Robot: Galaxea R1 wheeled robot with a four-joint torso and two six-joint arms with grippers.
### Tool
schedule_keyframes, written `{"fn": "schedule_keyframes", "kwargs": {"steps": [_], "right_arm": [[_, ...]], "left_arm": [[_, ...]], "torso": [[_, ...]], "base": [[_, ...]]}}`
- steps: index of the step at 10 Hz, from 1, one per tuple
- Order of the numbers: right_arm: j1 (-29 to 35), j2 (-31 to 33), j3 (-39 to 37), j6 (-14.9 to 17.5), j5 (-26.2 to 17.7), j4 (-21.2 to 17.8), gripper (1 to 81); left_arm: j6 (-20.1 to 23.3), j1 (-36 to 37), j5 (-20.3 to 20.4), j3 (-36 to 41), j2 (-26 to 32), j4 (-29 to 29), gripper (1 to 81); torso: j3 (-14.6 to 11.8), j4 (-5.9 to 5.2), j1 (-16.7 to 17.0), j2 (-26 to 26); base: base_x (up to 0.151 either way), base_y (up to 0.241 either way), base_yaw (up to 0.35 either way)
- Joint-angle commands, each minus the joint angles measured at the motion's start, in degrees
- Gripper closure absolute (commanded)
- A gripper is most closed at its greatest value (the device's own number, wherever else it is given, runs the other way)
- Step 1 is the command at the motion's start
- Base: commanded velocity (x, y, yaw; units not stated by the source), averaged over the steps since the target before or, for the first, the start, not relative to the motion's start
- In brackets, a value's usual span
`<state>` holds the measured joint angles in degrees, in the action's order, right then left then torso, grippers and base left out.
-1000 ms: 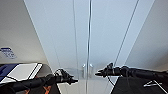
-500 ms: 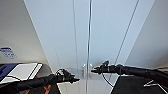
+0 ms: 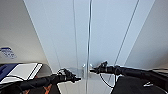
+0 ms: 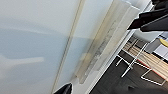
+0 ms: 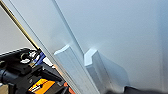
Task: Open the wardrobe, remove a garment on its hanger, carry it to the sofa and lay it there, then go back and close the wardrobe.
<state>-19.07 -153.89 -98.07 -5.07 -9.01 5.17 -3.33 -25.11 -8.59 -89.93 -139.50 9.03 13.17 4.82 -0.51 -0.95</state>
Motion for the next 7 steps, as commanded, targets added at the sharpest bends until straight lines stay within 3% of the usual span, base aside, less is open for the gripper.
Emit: {"fn": "schedule_keyframes", "kwargs": {"steps": [1, 7], "right_arm": [[9.7, -2.1, -0.4, 0.0, 1.2, -0.5, 1.0], [10.8, -3.5, 2.3, -0.5, 0.5, -0.5, 1.0]], "left_arm": [[-0.1, 8.4, -0.2, -2.4, -2.6, -0.4, 1.0], [-0.1, 9.6, -0.7, -14.1, -12.7, 0.2, 1.0]], "torso": [[0.0, 0.0, 0.0, 0.0], [0.0, 0.0, 0.0, 0.0]], "base": [[0.0, 0.0, 0.0], [0.0, 0.0, 0.0]]}}
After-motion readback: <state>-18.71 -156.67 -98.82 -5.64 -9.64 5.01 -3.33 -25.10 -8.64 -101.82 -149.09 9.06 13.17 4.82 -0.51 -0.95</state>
